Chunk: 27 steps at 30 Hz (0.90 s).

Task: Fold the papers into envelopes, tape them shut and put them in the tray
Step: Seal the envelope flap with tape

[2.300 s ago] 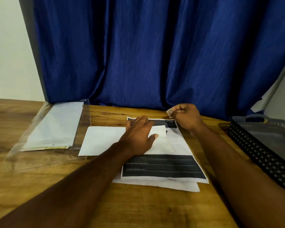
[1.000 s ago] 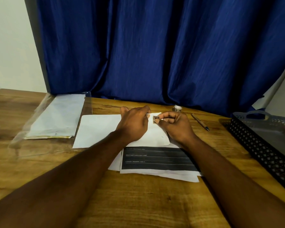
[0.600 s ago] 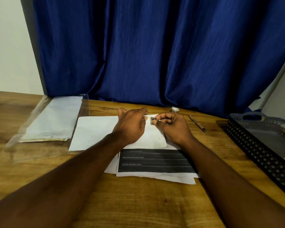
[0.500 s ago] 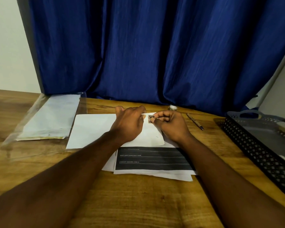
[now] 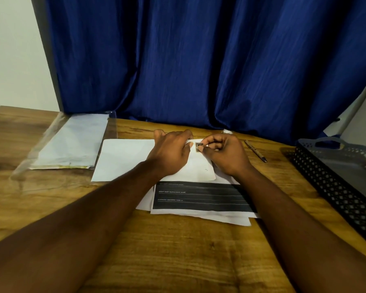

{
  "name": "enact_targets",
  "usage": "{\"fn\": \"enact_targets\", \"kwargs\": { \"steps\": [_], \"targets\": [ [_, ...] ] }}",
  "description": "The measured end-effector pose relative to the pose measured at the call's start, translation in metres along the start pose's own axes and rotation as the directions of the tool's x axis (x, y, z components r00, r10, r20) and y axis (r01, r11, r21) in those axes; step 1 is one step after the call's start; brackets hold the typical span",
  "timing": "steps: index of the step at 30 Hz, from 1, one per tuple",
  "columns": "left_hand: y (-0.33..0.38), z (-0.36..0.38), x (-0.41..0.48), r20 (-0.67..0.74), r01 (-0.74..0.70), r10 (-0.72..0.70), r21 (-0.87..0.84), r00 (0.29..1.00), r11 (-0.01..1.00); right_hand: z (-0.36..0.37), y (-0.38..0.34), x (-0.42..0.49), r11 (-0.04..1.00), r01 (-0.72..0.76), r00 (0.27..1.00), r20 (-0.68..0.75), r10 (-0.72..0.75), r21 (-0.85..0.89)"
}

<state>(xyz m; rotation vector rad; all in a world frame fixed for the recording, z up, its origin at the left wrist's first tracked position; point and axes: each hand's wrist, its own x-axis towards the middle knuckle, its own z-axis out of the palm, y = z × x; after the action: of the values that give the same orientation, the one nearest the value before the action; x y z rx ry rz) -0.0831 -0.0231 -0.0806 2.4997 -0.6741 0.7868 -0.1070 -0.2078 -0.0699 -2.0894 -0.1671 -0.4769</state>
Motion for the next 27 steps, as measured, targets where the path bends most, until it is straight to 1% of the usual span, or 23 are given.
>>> {"fn": "enact_targets", "kwargs": {
  "steps": [4,8,14,17,21,27],
  "targets": [
    [0.002,-0.001,-0.001,0.003,0.023,-0.023,-0.007,1.000,1.000,-0.001,-0.005,-0.003,0.999,-0.025,1.000,0.003,0.025,0.024],
    [0.004,-0.001,0.000,0.007,0.035,-0.035,-0.017,0.999,0.999,-0.002,-0.009,-0.005,0.987,-0.092,0.996,0.001,0.093,0.135],
    [0.003,-0.001,0.000,-0.004,0.032,-0.032,-0.034,0.999,0.999,-0.005,-0.015,-0.007,0.938,-0.197,0.980,0.056,0.189,0.286],
    [0.003,-0.001,0.000,-0.005,0.039,-0.039,-0.040,0.999,0.998,-0.004,-0.013,-0.004,0.923,-0.238,0.971,0.079,0.225,0.302],
    [0.003,-0.001,0.000,-0.023,0.006,-0.007,-0.040,1.000,0.999,-0.006,-0.013,-0.005,0.925,-0.228,0.973,0.108,0.205,0.304],
    [0.003,-0.001,-0.003,-0.044,-0.026,0.024,-0.047,0.999,0.999,-0.005,-0.015,-0.007,0.908,-0.272,0.959,0.163,0.231,0.317]
  ]
}}
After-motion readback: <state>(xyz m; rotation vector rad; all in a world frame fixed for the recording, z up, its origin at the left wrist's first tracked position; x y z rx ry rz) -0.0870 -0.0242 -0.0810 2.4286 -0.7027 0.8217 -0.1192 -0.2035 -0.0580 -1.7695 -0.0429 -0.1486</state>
